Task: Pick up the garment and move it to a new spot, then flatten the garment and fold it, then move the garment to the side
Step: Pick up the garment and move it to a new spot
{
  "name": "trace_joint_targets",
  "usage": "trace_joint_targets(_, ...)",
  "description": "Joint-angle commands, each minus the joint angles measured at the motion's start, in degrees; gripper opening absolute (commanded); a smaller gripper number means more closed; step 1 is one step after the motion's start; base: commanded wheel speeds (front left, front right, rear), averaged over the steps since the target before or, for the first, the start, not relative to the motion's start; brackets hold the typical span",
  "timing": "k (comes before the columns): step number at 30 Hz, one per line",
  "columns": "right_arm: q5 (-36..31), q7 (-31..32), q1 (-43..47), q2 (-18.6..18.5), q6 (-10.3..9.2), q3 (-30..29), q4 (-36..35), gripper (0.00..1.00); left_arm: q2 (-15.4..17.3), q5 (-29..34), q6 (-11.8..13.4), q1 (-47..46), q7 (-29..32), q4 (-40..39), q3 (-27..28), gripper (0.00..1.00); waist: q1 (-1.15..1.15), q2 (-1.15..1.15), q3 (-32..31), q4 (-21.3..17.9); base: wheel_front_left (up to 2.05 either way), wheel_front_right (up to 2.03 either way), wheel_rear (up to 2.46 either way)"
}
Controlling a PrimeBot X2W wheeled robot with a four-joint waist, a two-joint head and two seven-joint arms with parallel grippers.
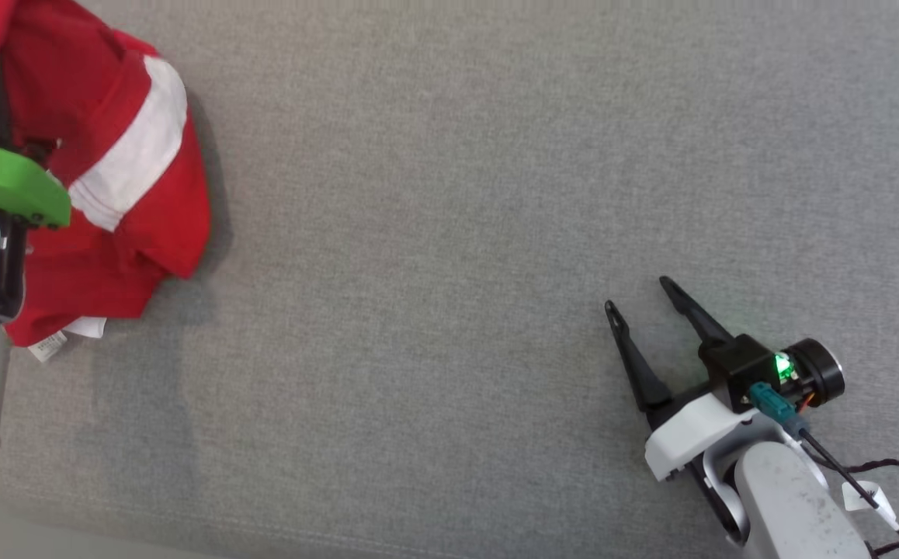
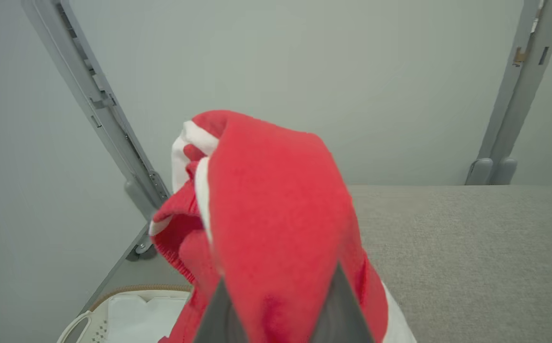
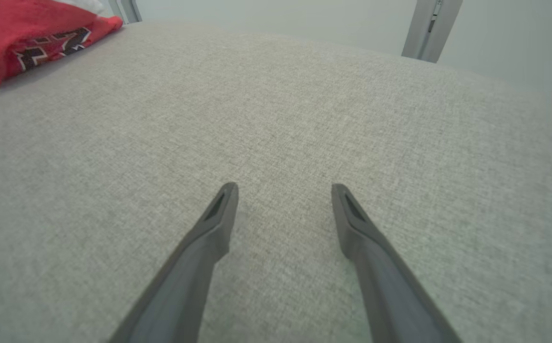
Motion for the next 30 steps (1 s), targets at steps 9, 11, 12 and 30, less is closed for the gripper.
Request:
trace_joint_targets(9,2.59,-0.05,3.90,0.80,-0.10,1.63,0.38,1.00,-1.82,2.95,-0.13,1.95,-0.12,-16.15,-5.01,0.00,-0.01,0.00,-10.17,-7.74,0.00,0.00,0.00)
trace_joint_targets(11,3.40,-0.05,4.62,0.86,-0.09,1.78,0.24,1.00,-3.25,2.45,-0.14,2.55,-0.12,-17.99,-6.05,0.00,-0.01,0.00,-11.15,-9.91,0.00,0.00,0.00)
trace_joint_targets(12,3.77,-0.05,4.91,0.85,-0.10,1.84,0.20,1.00,-3.94,2.22,-0.14,3.06,-0.12,-18.62,-6.84,0.00,-0.01,0.00,-11.53,-10.96,0.00,0.00,0.00)
trace_joint_targets(30,4.53,-0.05,7.70,0.89,-0.09,0.45,-0.94,1.00,-17.29,1.84,-0.13,12.52,-0.12,-14.22,-11.47,0.25,-0.01,0.00,-12.23,-28.02,0.00,0.00,0.00)
